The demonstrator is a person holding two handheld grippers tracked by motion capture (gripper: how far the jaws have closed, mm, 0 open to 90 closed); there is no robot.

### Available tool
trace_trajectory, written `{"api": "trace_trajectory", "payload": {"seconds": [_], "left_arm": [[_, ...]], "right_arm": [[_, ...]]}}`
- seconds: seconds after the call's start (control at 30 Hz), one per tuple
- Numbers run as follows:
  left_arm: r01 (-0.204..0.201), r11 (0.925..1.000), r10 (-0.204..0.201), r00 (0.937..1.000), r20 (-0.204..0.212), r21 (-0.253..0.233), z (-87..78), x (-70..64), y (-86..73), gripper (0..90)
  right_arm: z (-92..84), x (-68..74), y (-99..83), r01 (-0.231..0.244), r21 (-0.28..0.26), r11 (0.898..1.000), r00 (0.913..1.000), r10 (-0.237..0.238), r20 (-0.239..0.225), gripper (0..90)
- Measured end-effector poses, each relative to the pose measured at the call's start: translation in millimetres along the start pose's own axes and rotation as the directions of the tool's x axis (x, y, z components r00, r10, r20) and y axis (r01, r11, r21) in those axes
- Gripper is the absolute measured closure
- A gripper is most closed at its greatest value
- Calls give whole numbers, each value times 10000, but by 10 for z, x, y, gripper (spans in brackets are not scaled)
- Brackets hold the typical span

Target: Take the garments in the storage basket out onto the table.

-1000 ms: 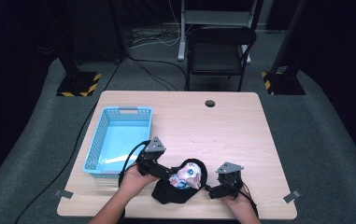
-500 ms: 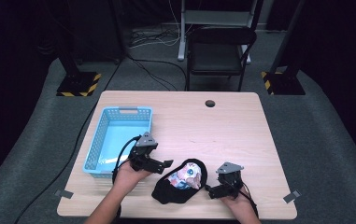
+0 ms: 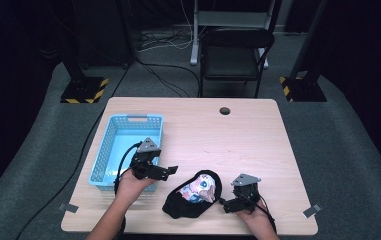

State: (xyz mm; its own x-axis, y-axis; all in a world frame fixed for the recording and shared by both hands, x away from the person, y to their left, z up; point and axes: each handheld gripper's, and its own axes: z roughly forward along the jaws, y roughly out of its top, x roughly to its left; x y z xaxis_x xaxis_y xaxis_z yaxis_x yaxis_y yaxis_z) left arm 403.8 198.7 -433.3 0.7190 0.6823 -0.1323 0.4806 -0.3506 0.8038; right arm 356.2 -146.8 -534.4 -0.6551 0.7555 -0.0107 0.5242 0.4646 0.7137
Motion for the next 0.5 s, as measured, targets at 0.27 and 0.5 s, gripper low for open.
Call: {"api": "trace_trajectory", "payload": {"seconds": [0.27,0.5], "left_arm": [[334,9994,-334,9993,-138,-3,-15,111,-39,68],[719,9974,-720,9967,-377,-35,-29,234,-90,68]], "right_arm": [[0,0,0,0,2,10000,10000,0,0,2],[0,0,0,0,3,10000,10000,0,0,1]]}}
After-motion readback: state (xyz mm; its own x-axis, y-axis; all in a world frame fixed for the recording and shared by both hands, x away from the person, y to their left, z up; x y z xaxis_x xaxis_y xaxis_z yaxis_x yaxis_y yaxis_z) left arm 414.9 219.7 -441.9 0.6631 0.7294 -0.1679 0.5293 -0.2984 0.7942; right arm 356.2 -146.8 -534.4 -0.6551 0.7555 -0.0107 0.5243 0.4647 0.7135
